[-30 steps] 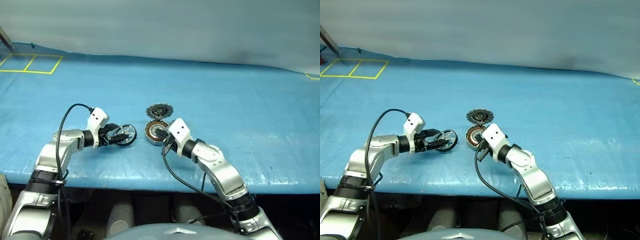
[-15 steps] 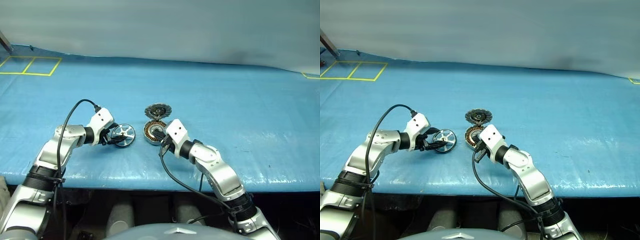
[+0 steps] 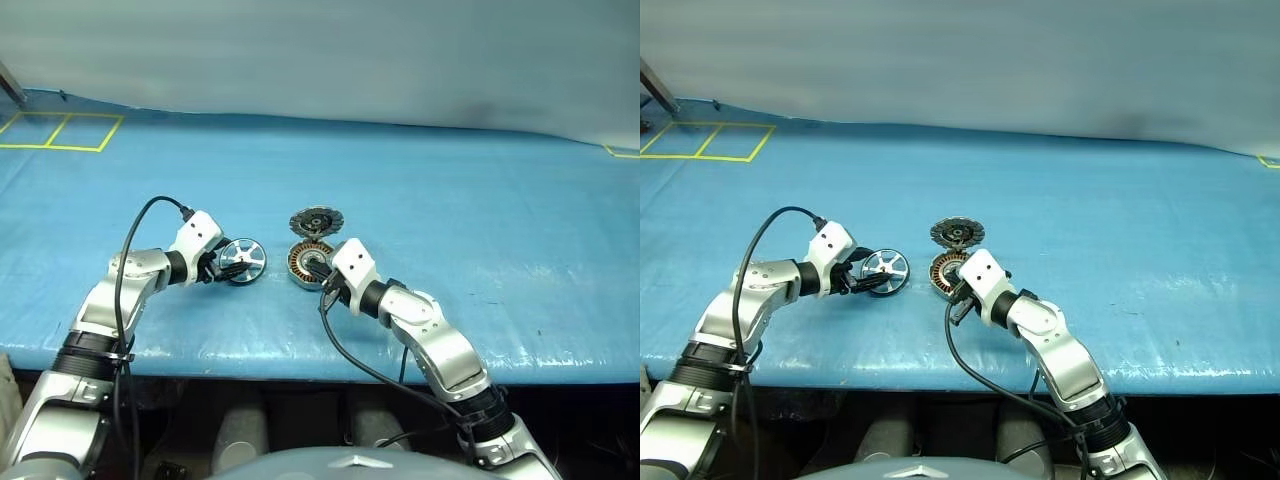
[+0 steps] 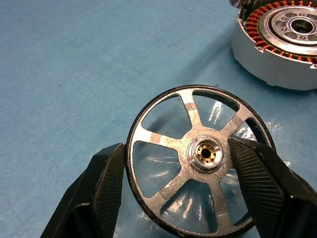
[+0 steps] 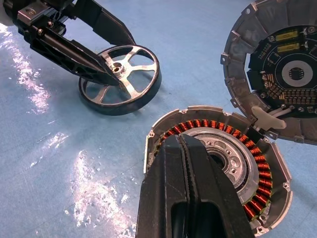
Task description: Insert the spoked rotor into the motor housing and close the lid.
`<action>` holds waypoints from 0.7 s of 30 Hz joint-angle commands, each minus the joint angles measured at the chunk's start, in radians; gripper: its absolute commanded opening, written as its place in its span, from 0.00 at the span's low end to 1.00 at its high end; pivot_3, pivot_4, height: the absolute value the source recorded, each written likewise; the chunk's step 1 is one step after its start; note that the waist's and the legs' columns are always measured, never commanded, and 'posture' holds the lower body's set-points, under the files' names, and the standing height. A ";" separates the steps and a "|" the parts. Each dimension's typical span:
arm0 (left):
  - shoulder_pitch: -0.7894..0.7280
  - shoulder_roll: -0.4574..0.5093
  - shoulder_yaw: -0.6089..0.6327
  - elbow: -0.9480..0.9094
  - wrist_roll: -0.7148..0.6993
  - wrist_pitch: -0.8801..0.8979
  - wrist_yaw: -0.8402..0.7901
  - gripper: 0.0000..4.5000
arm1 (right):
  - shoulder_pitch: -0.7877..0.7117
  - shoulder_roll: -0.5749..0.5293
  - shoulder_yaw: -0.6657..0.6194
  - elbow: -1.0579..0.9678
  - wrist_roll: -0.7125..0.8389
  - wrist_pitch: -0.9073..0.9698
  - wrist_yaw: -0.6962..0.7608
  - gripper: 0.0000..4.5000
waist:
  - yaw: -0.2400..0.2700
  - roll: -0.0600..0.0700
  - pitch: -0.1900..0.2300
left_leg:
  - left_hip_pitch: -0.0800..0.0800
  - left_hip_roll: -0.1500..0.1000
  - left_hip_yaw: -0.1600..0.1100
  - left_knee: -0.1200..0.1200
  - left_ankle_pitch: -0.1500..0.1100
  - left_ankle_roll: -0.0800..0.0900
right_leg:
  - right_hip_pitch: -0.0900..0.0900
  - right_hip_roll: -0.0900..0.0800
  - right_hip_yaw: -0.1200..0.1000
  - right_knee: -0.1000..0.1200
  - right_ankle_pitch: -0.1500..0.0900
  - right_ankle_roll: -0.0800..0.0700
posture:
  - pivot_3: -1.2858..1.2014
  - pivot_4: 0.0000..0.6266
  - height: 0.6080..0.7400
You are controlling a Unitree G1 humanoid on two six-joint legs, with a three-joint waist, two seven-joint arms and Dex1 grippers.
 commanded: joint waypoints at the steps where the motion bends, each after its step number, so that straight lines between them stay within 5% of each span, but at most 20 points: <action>1: 0.016 -0.014 0.022 0.053 0.049 0.004 0.073 0.99 | -0.014 0.002 -0.008 -0.013 -0.003 -0.020 -0.002 0.00 | 0.000 0.000 0.000 | 0.000 0.000 0.000 0.000 0.000 0.000 | 0.000 0.000 0.000 0.000 0.000 0.000 | 0.52 0.24 1.00; 21: 0.004 -0.153 0.191 -0.057 -0.088 -0.172 0.090 0.99 | -0.012 0.002 -0.003 -0.001 -0.014 -0.018 0.002 0.00 | 0.010 -0.002 0.001 | -0.017 -0.001 0.000 -0.001 0.000 0.000 | -0.010 0.001 0.000 -0.001 0.002 -0.002 | 0.52 0.24 1.00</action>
